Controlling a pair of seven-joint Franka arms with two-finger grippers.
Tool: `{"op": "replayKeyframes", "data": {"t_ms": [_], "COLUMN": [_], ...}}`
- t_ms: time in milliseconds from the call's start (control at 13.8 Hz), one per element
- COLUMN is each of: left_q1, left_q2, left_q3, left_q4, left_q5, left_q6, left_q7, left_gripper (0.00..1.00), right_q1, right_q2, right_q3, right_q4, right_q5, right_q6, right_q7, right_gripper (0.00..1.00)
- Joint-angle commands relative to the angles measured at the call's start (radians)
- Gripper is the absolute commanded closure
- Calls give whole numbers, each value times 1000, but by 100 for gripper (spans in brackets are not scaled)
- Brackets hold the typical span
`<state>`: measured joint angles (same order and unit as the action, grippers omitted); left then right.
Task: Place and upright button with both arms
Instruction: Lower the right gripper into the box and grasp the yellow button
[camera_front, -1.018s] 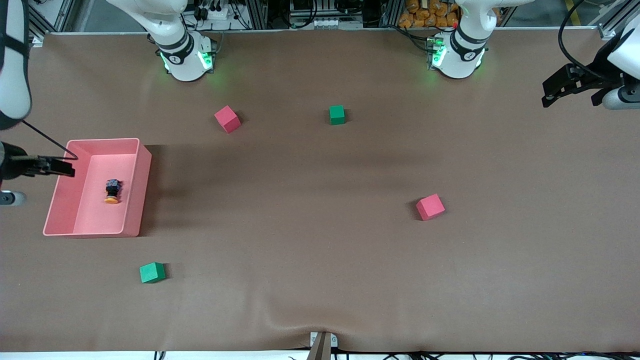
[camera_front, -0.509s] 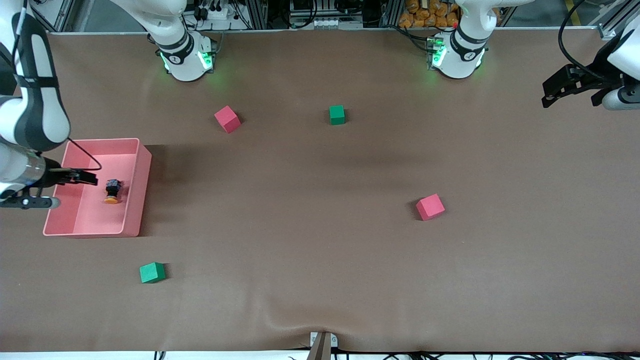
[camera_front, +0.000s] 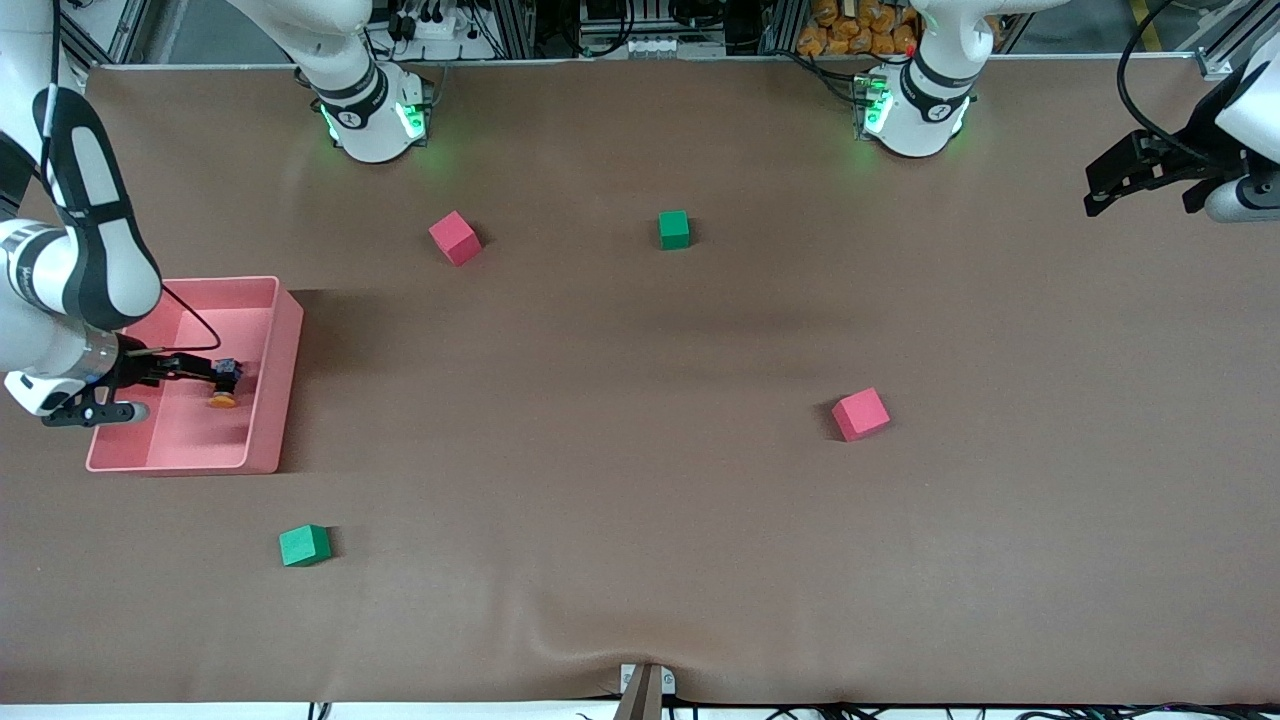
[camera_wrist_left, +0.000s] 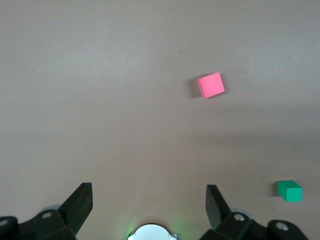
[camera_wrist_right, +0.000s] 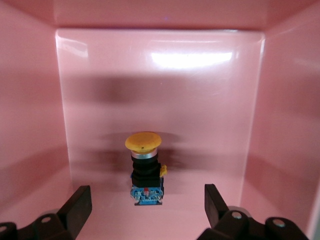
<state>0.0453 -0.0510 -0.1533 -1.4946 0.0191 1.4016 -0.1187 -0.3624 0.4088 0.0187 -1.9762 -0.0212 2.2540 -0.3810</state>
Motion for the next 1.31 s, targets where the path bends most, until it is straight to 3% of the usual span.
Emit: {"op": "replayKeyframes", "data": {"t_ms": [0, 291, 800, 1091, 1164, 1236], "left_q1": [8, 7, 4, -1, -2, -2], "left_q2": [2, 2, 16, 14, 14, 14], "left_q3": [-2, -2, -3, -3, -3, -3], "left_q4": [11, 8, 10, 11, 11, 11], "left_q5": [-8, -7, -8, -10, -8, -10], "left_q6": [-16, -18, -16, -16, -16, -18], "left_q7": [14, 13, 13, 11, 11, 13], "left_gripper": [0, 0, 0, 0, 0, 0], "right_q1": [-7, 3, -12, -15, -16, -20], "right_q2": [16, 31, 79, 97, 103, 107], "right_q3": [15, 15, 13, 13, 13, 13], "right_q4": [-16, -64, -62, -59, -58, -58], "right_q5": [58, 57, 49, 49, 49, 49], "right_q6": [33, 139, 203, 207, 219, 222], "right_q7": [-32, -48, -76, -78, -96, -132], "right_gripper": [0, 0, 0, 18, 28, 53]}}
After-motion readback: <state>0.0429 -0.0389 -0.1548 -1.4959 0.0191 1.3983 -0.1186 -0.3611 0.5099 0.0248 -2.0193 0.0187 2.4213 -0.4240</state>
